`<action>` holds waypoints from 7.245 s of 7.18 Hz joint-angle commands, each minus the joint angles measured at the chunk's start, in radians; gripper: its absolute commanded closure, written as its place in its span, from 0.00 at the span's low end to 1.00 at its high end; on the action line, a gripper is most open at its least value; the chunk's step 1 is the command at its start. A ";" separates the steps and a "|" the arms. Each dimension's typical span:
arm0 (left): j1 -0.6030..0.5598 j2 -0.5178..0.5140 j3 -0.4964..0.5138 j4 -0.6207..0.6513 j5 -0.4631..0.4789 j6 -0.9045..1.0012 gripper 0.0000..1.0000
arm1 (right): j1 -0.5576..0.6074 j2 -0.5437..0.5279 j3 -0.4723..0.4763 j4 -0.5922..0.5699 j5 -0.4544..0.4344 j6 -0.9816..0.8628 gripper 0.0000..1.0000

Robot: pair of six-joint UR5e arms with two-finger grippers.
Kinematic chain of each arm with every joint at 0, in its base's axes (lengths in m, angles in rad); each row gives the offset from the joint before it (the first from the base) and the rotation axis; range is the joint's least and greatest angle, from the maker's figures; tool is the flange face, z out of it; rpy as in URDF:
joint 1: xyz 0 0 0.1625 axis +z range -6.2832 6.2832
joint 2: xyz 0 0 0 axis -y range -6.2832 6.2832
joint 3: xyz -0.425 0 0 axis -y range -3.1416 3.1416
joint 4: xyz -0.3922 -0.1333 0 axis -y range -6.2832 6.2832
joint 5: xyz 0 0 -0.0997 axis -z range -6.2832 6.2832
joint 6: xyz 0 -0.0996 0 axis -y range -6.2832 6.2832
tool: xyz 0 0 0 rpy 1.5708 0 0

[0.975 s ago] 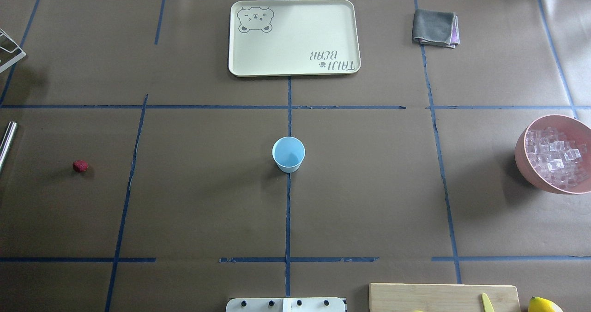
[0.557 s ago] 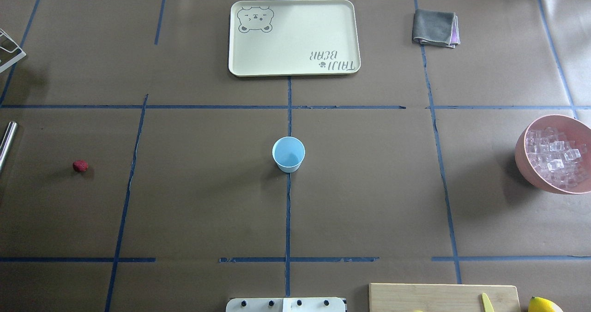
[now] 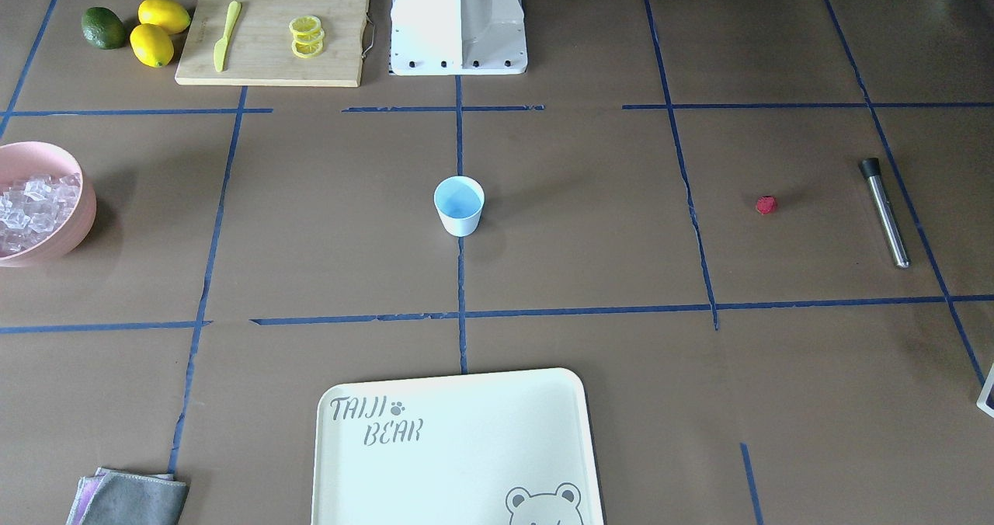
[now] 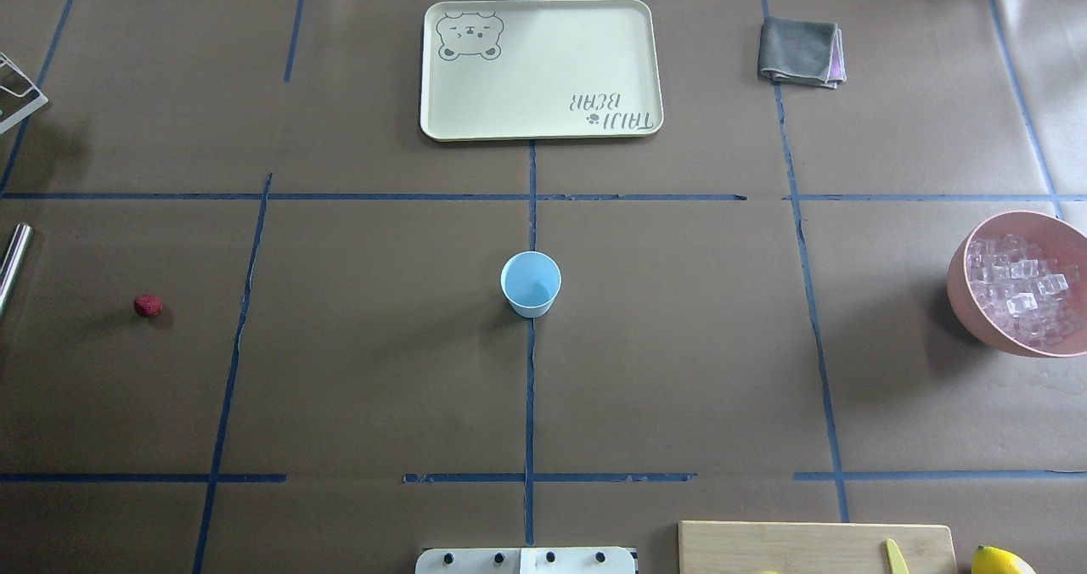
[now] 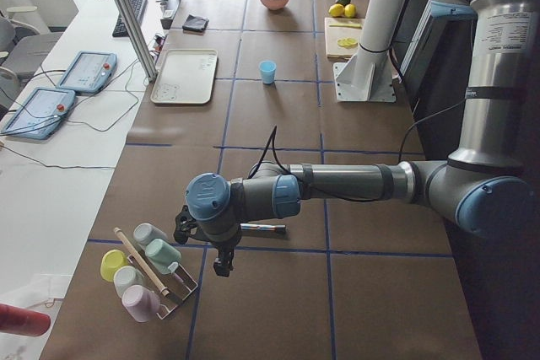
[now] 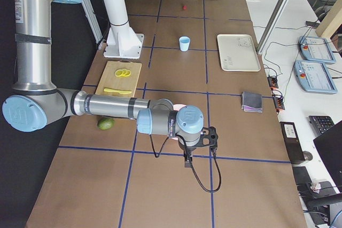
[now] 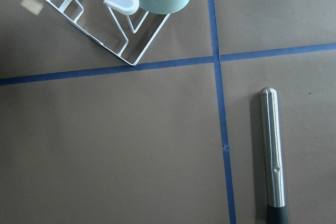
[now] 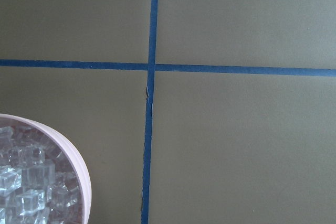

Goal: Mash ice and strawberries in cup

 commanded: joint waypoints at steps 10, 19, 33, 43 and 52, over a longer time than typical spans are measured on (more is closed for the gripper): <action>-0.003 -0.005 -0.009 0.000 0.000 0.000 0.00 | -0.118 0.039 0.173 -0.014 -0.012 0.032 0.00; -0.003 -0.005 -0.009 0.000 0.000 -0.005 0.00 | -0.345 0.028 0.292 0.017 -0.032 0.580 0.01; -0.003 -0.008 -0.023 0.000 0.000 -0.006 0.00 | -0.583 -0.105 0.198 0.336 -0.159 0.767 0.27; -0.003 -0.017 -0.026 0.000 0.000 -0.027 0.00 | -0.583 -0.107 0.186 0.337 -0.145 0.767 0.62; -0.003 -0.006 -0.072 -0.003 0.000 -0.057 0.00 | -0.529 0.079 0.522 -0.097 -0.119 0.788 1.00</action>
